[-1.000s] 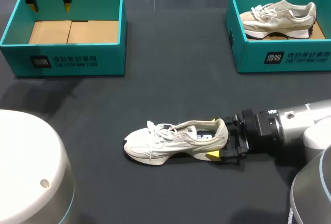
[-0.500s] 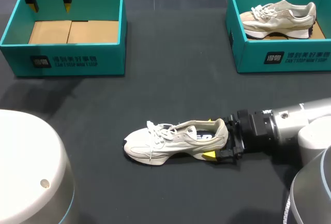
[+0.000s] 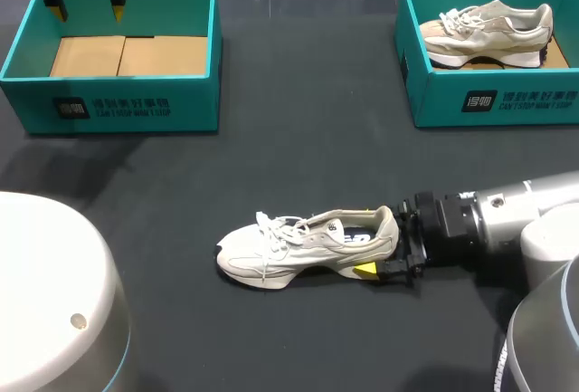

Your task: Take the shoe out of the shoebox, open the shoe tongue, remove and reinsert the insole, then place the shoe into the shoebox

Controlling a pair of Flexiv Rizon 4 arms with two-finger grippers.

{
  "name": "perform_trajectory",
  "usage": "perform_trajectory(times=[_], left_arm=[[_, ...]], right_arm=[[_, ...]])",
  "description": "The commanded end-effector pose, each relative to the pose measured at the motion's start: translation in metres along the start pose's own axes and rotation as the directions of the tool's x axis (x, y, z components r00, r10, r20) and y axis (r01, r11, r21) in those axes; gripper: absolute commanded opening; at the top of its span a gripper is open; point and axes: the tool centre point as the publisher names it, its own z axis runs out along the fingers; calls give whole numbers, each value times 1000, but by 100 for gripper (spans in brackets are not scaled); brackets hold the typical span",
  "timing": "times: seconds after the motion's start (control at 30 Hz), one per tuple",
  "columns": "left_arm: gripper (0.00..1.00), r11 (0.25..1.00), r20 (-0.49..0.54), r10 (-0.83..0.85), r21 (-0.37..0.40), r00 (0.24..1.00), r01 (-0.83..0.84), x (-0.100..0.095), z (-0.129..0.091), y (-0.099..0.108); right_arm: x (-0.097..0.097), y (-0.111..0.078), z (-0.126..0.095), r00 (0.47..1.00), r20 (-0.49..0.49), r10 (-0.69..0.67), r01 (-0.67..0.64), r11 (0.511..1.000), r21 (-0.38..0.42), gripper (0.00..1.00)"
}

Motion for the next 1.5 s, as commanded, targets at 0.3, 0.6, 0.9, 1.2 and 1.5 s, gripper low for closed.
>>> perform_trajectory(times=[0.3,0.6,0.9,1.2,1.5], left_arm=[[100,1000,0,0,0,1000,0,0,0,0],[100,1000,0,0,0,1000,0,0,0,0],[100,1000,0,0,0,1000,0,0,0,0],[100,999,7,-39,5,999,39,11,0,11],[100,992,3,-126,18,992,126,54,4,77]], right_arm=[[-6,0,3,1000,-20,-7,7,1000,4,0],[-5,2,2,1000,-27,-10,10,1000,9,0],[-3,2,1,1000,-24,-8,8,1000,5,0],[-3,2,1,1000,-24,-8,8,1000,5,0],[-3,2,1,1000,-24,-8,8,1000,5,0]])
